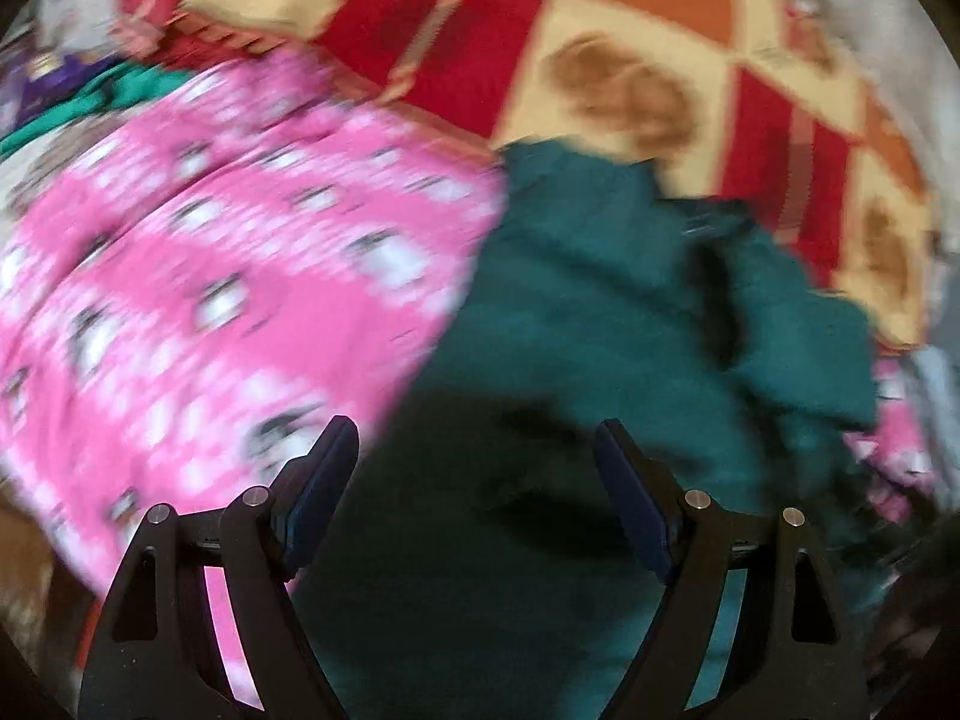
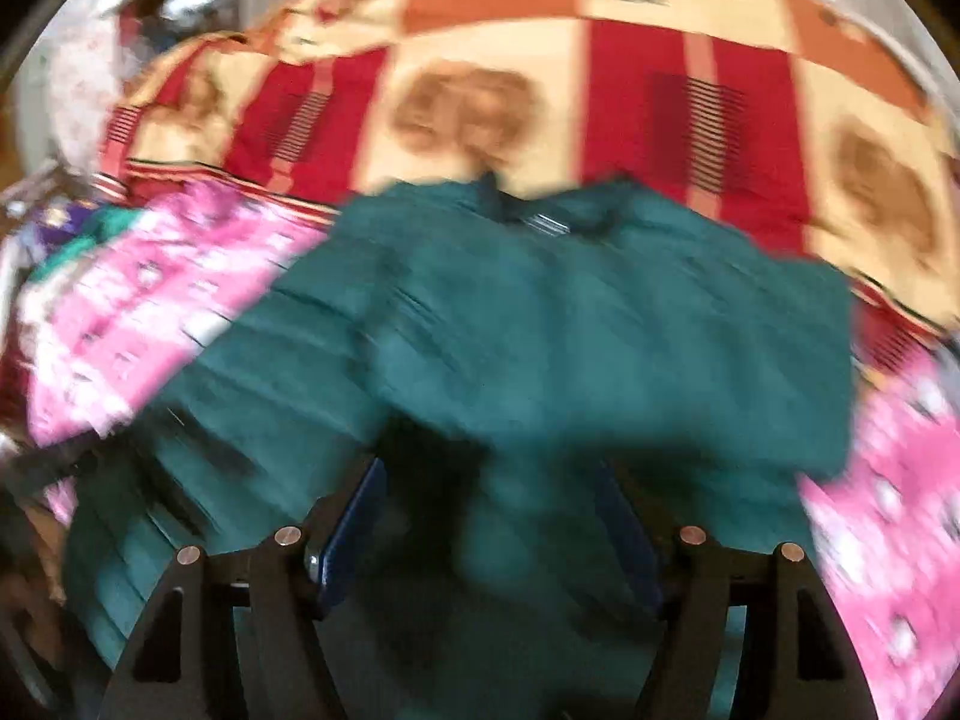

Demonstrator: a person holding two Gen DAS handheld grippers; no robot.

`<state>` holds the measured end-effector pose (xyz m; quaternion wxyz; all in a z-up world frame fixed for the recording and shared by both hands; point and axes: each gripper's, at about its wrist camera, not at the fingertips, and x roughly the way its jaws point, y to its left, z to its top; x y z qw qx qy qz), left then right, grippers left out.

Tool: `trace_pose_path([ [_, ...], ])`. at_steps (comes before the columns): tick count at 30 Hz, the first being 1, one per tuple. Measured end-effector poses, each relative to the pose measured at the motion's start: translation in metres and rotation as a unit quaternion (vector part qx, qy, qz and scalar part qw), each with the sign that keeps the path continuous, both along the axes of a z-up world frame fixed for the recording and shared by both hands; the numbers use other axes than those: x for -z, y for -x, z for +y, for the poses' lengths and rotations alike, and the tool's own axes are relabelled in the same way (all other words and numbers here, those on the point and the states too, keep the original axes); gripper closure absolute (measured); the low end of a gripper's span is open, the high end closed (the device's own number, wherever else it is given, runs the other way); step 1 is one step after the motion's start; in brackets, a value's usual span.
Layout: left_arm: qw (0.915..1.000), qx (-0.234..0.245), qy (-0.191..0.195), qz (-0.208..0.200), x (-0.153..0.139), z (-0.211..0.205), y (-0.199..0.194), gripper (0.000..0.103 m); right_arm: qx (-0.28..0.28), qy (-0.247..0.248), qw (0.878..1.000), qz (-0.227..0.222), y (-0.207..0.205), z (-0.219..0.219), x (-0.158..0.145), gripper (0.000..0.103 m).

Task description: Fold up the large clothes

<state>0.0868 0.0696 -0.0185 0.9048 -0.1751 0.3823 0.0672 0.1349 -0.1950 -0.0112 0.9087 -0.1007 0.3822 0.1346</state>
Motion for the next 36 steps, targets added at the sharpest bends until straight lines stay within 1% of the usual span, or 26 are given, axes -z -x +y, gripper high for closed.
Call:
trace_pose_path([
  [2,0.9988,0.045,0.006,-0.018,-0.012,-0.02,-0.018,0.022,0.042,-0.006,0.999,0.009,0.009,-0.028,0.01,0.034],
  [3,0.9965,0.081,0.012,-0.018,-0.016,-0.034,-0.034,0.022,0.065,-0.019,0.998,0.019,0.009,-0.042,0.014,0.034],
  [4,0.9945,0.102,0.016,-0.018,-0.018,-0.042,-0.046,0.022,0.097,-0.049,0.994,0.034,0.008,-0.062,0.016,0.034],
  [6,0.9874,0.152,0.042,-0.005,-0.015,-0.064,-0.079,0.022,0.148,-0.092,0.984,0.038,0.008,-0.091,0.017,0.034],
  [7,0.985,0.163,0.055,0.001,-0.011,-0.07,-0.091,0.022,0.169,-0.107,0.978,0.053,0.005,-0.102,0.022,0.034],
  [9,0.9823,0.171,0.074,0.02,0.0,-0.08,-0.116,0.022,0.174,-0.134,0.972,0.082,-0.001,-0.113,0.033,0.033],
  [10,0.9811,0.172,0.083,0.031,0.008,-0.084,-0.128,0.022,0.17,-0.144,0.971,0.087,-0.004,-0.116,0.036,0.033],
  [12,0.977,0.18,0.108,0.037,0.021,-0.088,-0.145,0.022,0.165,-0.142,0.972,0.083,-0.006,-0.115,0.035,0.03],
  [13,0.976,0.18,0.116,0.039,0.026,-0.089,-0.149,0.022,0.162,-0.137,0.974,0.083,-0.006,-0.114,0.035,0.029],
  [15,0.9735,0.175,0.141,0.042,0.036,-0.089,-0.155,0.022,0.154,-0.137,0.975,0.084,-0.009,-0.112,0.036,0.022],
  [16,0.9732,0.172,0.148,0.039,0.038,-0.088,-0.154,0.022,0.152,-0.137,0.975,0.085,-0.01,-0.111,0.037,0.021],
  [17,0.9731,0.168,0.155,0.031,0.039,-0.086,-0.153,0.03,0.151,-0.135,0.976,0.085,-0.009,-0.108,0.038,0.02],
  [18,0.9714,0.169,0.165,0.026,0.04,-0.085,-0.153,0.055,0.149,-0.134,0.976,0.085,-0.01,-0.108,0.038,0.017],
  [19,0.969,0.172,0.175,0.028,0.041,-0.085,-0.152,0.067,0.147,-0.133,0.976,0.086,-0.007,-0.107,0.039,0.016],
  [20,0.9668,0.172,0.187,0.031,0.043,-0.084,-0.152,0.076,0.144,-0.133,0.977,0.087,-0.007,-0.106,0.04,0.012],
  [21,0.9671,0.17,0.188,0.027,0.042,-0.083,-0.15,0.083,0.14,-0.132,0.977,0.088,-0.006,-0.105,0.041,0.008],
  [24,0.9708,0.169,0.17,0.012,0.032,-0.088,-0.144,0.087,0.129,-0.125,0.979,0.098,-0.009,-0.099,0.044,0.0],
  [29,0.9757,0.16,0.143,-0.047,-0.01,-0.076,-0.127,0.088,0.129,-0.125,0.978,0.102,-0.008,-0.099,0.046,0.0],
  [33,0.9762,0.157,0.118,-0.091,-0.046,-0.048,-0.115,0.088,0.129,-0.122,0.979,0.103,-0.008,-0.099,0.047,0.0],
  [36,0.9792,0.141,0.098,-0.109,-0.057,-0.02,-0.107,0.088,0.13,-0.121,0.979,0.104,-0.008,-0.099,0.047,0.0],
])
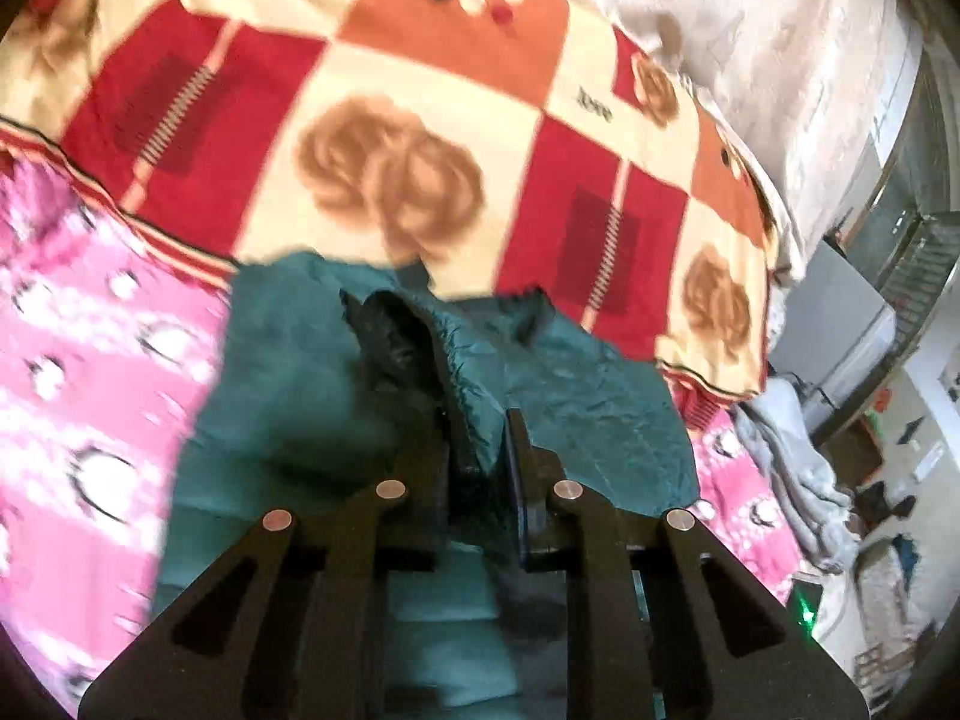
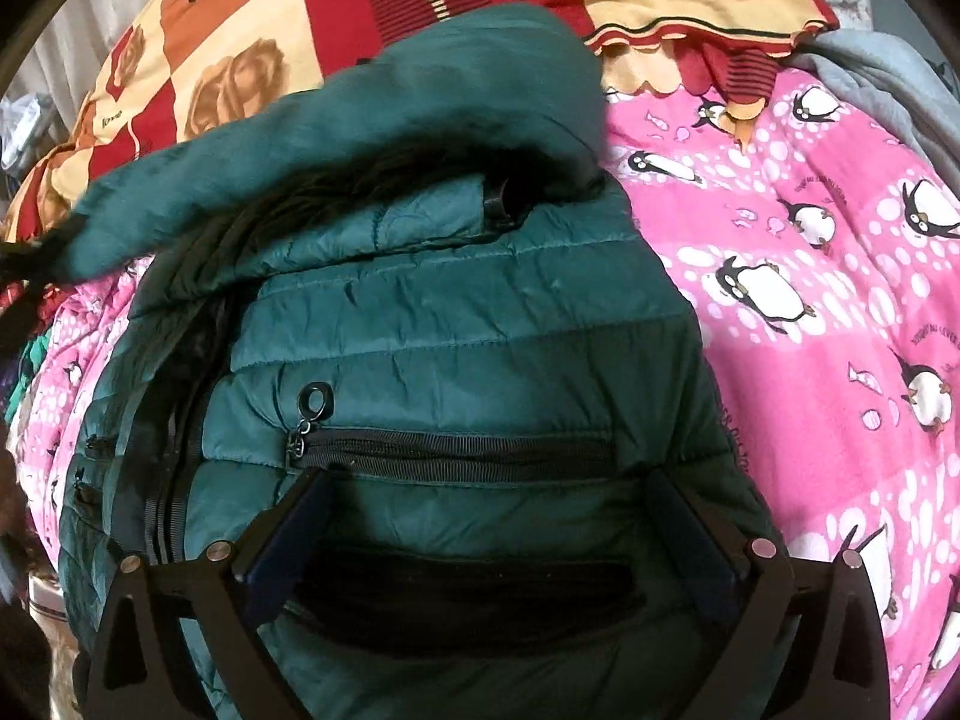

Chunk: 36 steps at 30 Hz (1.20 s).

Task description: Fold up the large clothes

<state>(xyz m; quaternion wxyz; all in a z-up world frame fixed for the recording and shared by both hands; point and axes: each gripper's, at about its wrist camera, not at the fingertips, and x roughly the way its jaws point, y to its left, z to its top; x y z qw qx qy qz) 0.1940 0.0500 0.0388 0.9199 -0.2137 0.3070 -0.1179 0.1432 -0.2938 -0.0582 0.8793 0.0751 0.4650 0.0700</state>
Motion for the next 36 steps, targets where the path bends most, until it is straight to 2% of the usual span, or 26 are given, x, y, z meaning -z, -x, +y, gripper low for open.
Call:
trace_pose_path([
  [4,0.9995,-0.024,-0.001,0.022,0.017,0.033,0.002,0.089,0.0,0.0,1.0,0.0,-0.001,-0.001,0.001,0.0],
  [8,0.997,-0.025,0.005,0.073,0.053,0.044,-0.001,0.089,0.001,0.005,1.0,0.002,-0.002,0.0,0.001,0.0],
  [11,0.9936,-0.061,-0.008,0.095,0.066,0.051,0.0,0.089,0.0,0.005,1.0,0.003,-0.002,0.0,0.0,0.0],
  [13,0.993,-0.079,0.005,0.088,0.064,0.057,0.004,0.088,-0.001,0.005,1.0,0.004,-0.001,0.001,0.0,0.0],
  [16,0.9947,-0.076,-0.017,0.067,0.05,0.048,0.0,0.088,-0.005,0.011,1.0,0.005,0.0,0.001,-0.003,0.0],
  [17,0.9957,-0.065,-0.026,0.06,0.045,0.041,-0.003,0.087,-0.01,0.012,1.0,0.0,0.001,0.002,-0.01,0.006],
  [18,0.9961,-0.058,-0.039,0.054,0.039,0.034,-0.009,0.08,-0.016,0.001,1.0,-0.006,0.001,0.001,-0.015,0.016],
  [19,0.9961,-0.054,-0.048,0.05,0.036,0.028,-0.013,0.075,-0.026,-0.025,0.999,-0.017,-0.001,-0.004,-0.025,0.021],
  [20,0.996,-0.051,-0.057,0.046,0.033,0.022,-0.019,0.067,-0.031,-0.05,0.998,-0.032,-0.004,-0.01,-0.036,0.025],
  [21,0.9955,-0.052,-0.069,0.039,0.03,0.015,-0.025,0.065,-0.026,-0.063,0.996,-0.056,-0.008,-0.018,-0.051,0.025],
  [23,0.9925,-0.064,-0.098,0.035,0.03,0.004,-0.039,0.065,-0.005,-0.049,0.993,-0.108,-0.02,-0.031,-0.078,0.026],
  [25,0.9924,-0.063,-0.098,0.041,0.036,-0.001,-0.053,0.065,0.0,-0.032,0.989,-0.147,-0.042,-0.037,-0.098,0.047],
  [26,0.9926,-0.062,-0.094,0.047,0.04,-0.002,-0.058,0.065,-0.006,-0.03,0.988,-0.154,-0.053,-0.037,-0.102,0.062],
  [29,0.988,-0.08,-0.113,0.069,0.055,-0.005,-0.072,0.065,-0.023,-0.02,0.986,-0.163,-0.101,-0.028,-0.107,0.071],
  [32,0.9835,-0.084,-0.132,0.091,0.081,-0.005,-0.08,0.065,-0.046,-0.016,0.984,-0.169,-0.133,-0.008,-0.1,0.072],
  [34,0.9829,-0.082,-0.134,0.097,0.095,-0.006,-0.08,0.065,-0.058,-0.012,0.989,-0.138,-0.151,0.002,-0.078,0.072],
  [36,0.9821,-0.083,-0.146,0.085,0.099,-0.011,-0.077,0.064,-0.049,0.007,0.997,-0.065,-0.174,0.004,-0.04,0.076],
])
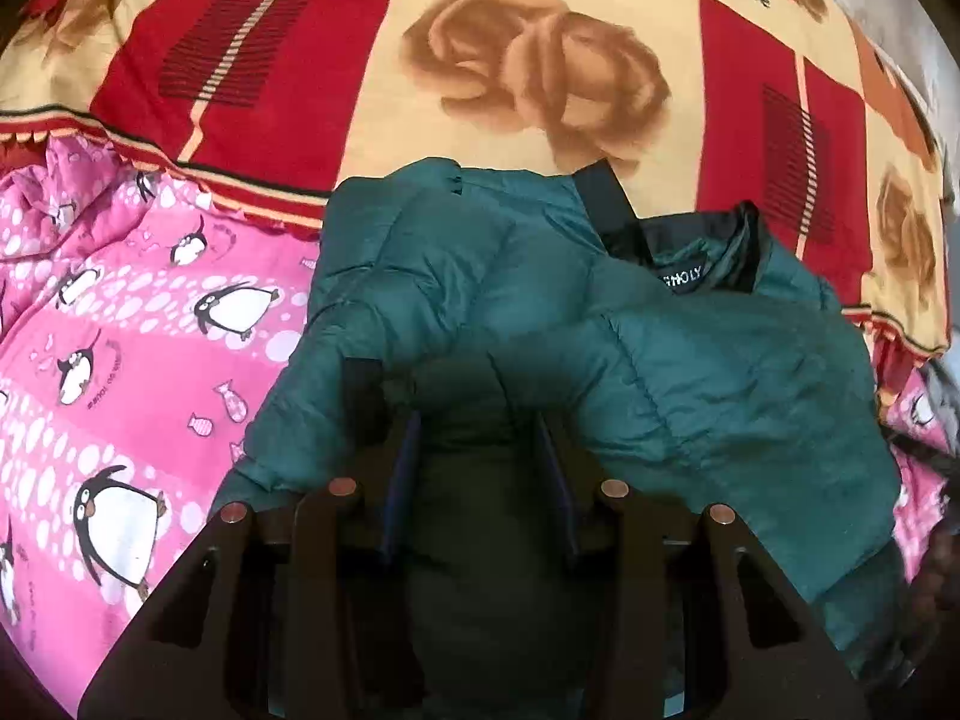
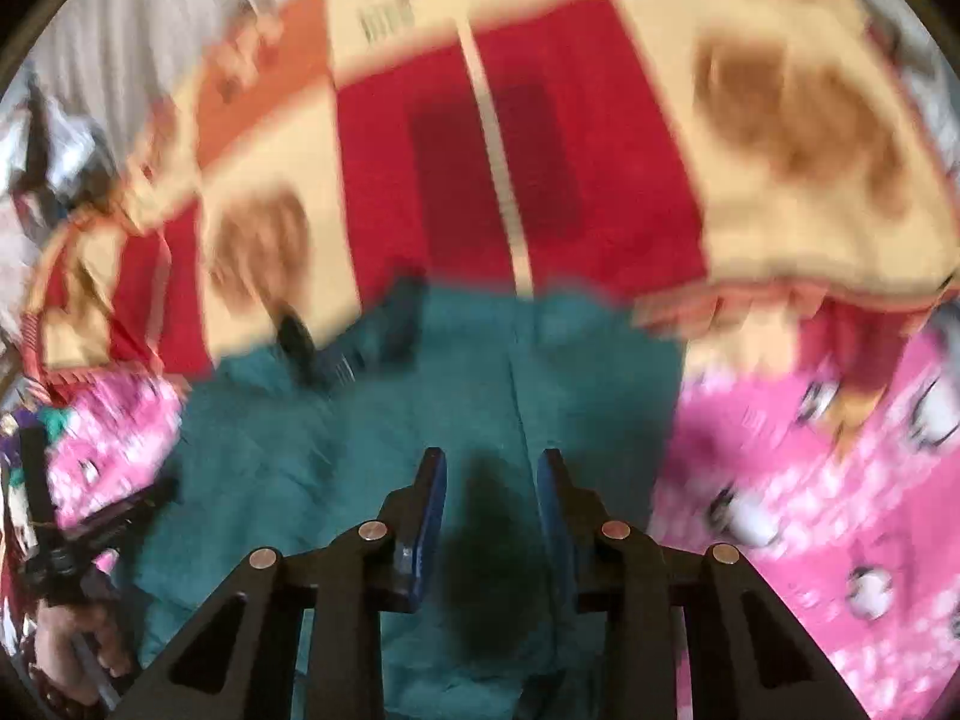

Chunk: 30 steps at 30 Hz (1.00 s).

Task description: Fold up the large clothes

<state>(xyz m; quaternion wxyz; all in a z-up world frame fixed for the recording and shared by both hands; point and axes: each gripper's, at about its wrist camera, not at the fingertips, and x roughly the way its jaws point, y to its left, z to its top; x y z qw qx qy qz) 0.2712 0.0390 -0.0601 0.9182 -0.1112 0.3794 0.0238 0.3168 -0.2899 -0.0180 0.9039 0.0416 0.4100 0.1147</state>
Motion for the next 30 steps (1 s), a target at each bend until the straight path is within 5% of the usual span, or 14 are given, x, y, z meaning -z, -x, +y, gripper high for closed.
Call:
trace_pose_path([
  [2,0.9999,0.003,-0.013,-0.005,0.002,-0.004,0.002,0.064,0.004,-0.001,1.0,0.029,-0.007,-0.007,0.029,0.077],
  [6,1.0,0.0,-0.006,-0.008,0.006,-0.002,0.001,0.064,-0.004,-0.045,0.998,0.031,-0.009,-0.021,0.023,0.077],
  [13,0.9999,-0.001,0.002,-0.011,0.009,0.0,0.0,0.064,0.064,-0.077,0.992,-0.078,-0.024,-0.039,-0.03,0.077],
  [16,1.0,0.0,0.002,-0.01,0.01,0.0,-0.001,0.064,0.067,-0.057,0.995,-0.046,-0.05,-0.033,-0.016,0.077],
  [19,0.9999,0.004,0.002,-0.01,0.01,-0.001,-0.002,0.064,0.073,0.036,0.996,0.03,-0.077,-0.025,0.028,0.077],
  [21,1.0,0.003,-0.001,-0.008,0.01,-0.001,-0.004,0.064,0.079,0.008,0.995,0.056,-0.081,-0.035,0.04,0.077],
  [26,1.0,0.003,-0.001,-0.007,0.01,-0.001,-0.005,0.064,0.088,0.038,0.995,0.019,-0.061,-0.032,0.004,0.076],
  [30,1.0,0.003,0.0,-0.007,0.01,-0.001,-0.005,0.064,0.048,-0.002,0.998,-0.035,-0.017,-0.014,-0.029,0.076],
])
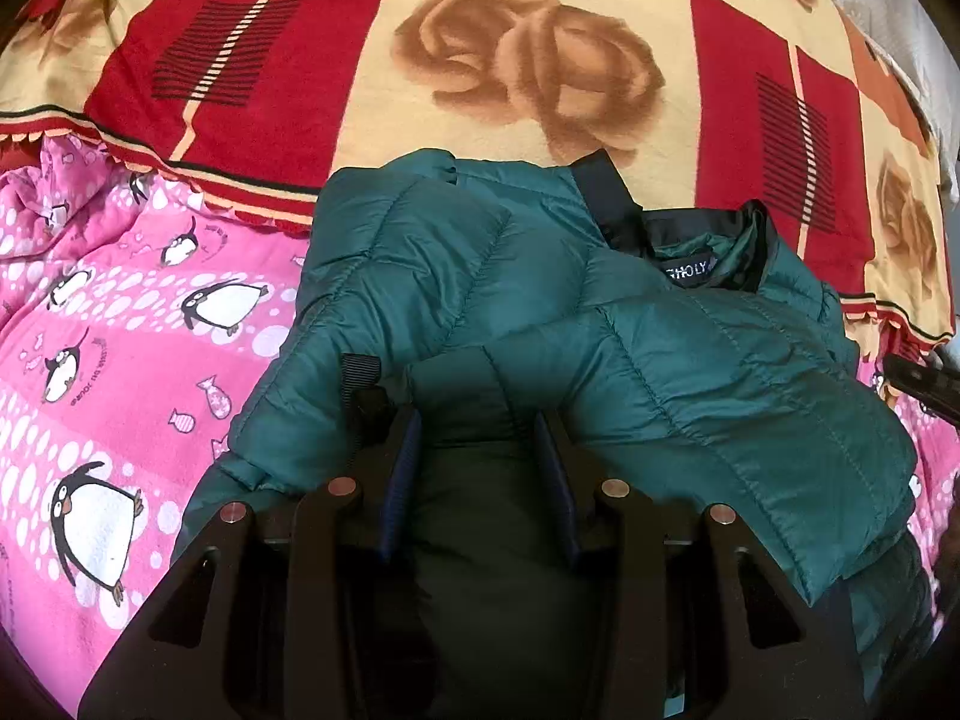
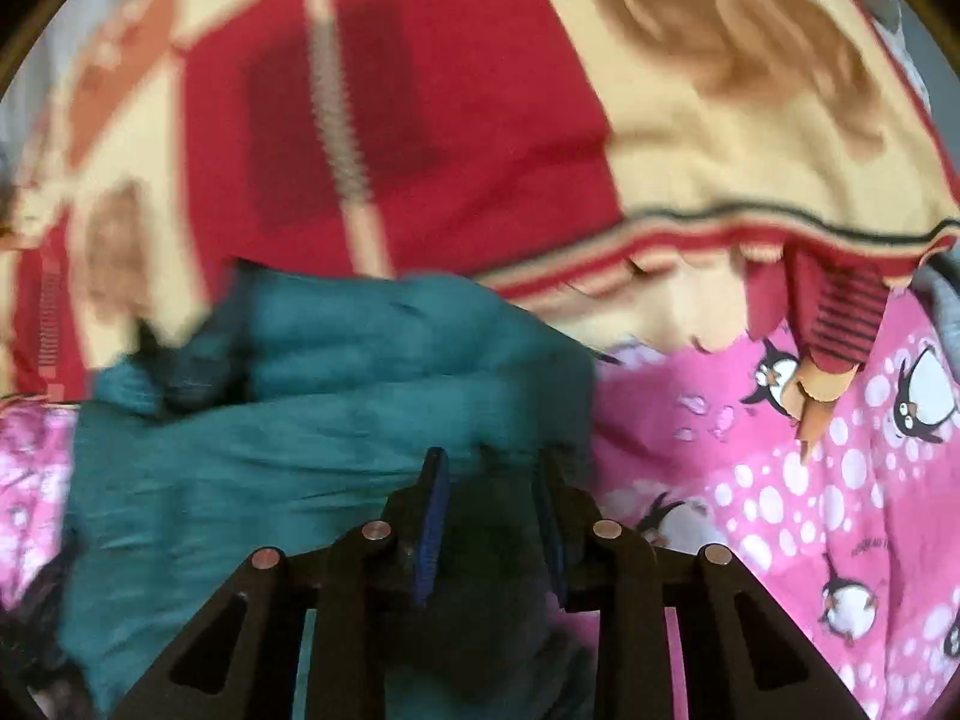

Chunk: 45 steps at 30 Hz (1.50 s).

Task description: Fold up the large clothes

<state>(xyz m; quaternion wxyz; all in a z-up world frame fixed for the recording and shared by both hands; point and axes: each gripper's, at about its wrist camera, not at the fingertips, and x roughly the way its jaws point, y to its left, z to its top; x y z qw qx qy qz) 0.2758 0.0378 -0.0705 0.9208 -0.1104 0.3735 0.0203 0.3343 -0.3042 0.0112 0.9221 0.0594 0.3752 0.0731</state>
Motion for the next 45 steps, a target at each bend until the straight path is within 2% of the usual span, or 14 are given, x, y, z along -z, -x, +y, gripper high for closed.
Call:
trace_pose_path([
  [2,1.0,0.0,0.002,0.001,0.0,0.0,0.0,0.064,-0.028,-0.003,1.0,-0.012,0.021,0.015,-0.004,0.074],
  [4,1.0,0.001,0.003,0.001,0.0,0.0,0.0,0.064,-0.044,0.0,0.999,-0.003,0.033,0.028,0.009,0.058],
  [5,1.0,0.001,0.005,0.001,0.0,0.001,0.0,0.064,-0.053,0.012,0.998,0.021,0.031,0.036,0.027,0.044],
  [7,0.9999,0.002,0.011,0.002,-0.001,0.003,0.0,0.064,-0.062,0.005,0.997,0.051,0.021,0.039,0.049,0.043],
  [9,0.9998,0.002,0.018,0.002,-0.001,0.005,0.001,0.064,-0.056,0.004,0.996,0.068,0.01,0.04,0.041,0.043],
  [11,0.9999,0.002,0.017,0.002,-0.001,0.004,0.002,0.064,-0.045,0.029,0.995,0.085,0.009,0.045,0.029,0.044],
  [14,0.9999,0.001,0.012,0.002,-0.001,0.003,0.002,0.064,-0.055,0.03,0.998,0.028,0.028,0.063,-0.005,0.044],
  [17,0.9999,0.001,0.014,0.002,-0.002,0.003,0.002,0.064,-0.09,0.011,0.996,-0.004,0.042,0.084,-0.017,0.044],
  [19,0.9999,0.001,0.016,0.001,-0.002,0.003,0.002,0.064,-0.113,0.019,0.993,0.005,0.039,0.107,-0.002,0.037],
  [21,0.9998,0.002,0.018,0.001,-0.002,0.003,0.002,0.064,-0.124,0.06,0.99,0.035,0.032,0.121,0.034,0.029],
  [23,0.9998,0.002,0.019,0.001,-0.001,0.004,0.001,0.064,-0.123,0.063,0.99,0.012,0.035,0.118,0.053,0.029],
  [27,0.9998,0.002,0.019,0.003,-0.001,0.004,0.0,0.064,-0.12,0.045,0.992,0.012,0.03,0.115,0.056,0.029],
  [35,0.9998,0.002,0.02,-0.001,-0.003,0.004,0.002,0.064,-0.114,0.048,0.992,-0.008,0.05,0.116,0.046,0.029],
  [45,0.9998,0.001,0.019,-0.001,-0.003,0.004,0.003,0.064,-0.112,0.044,0.993,-0.018,0.047,0.117,0.05,0.029],
])
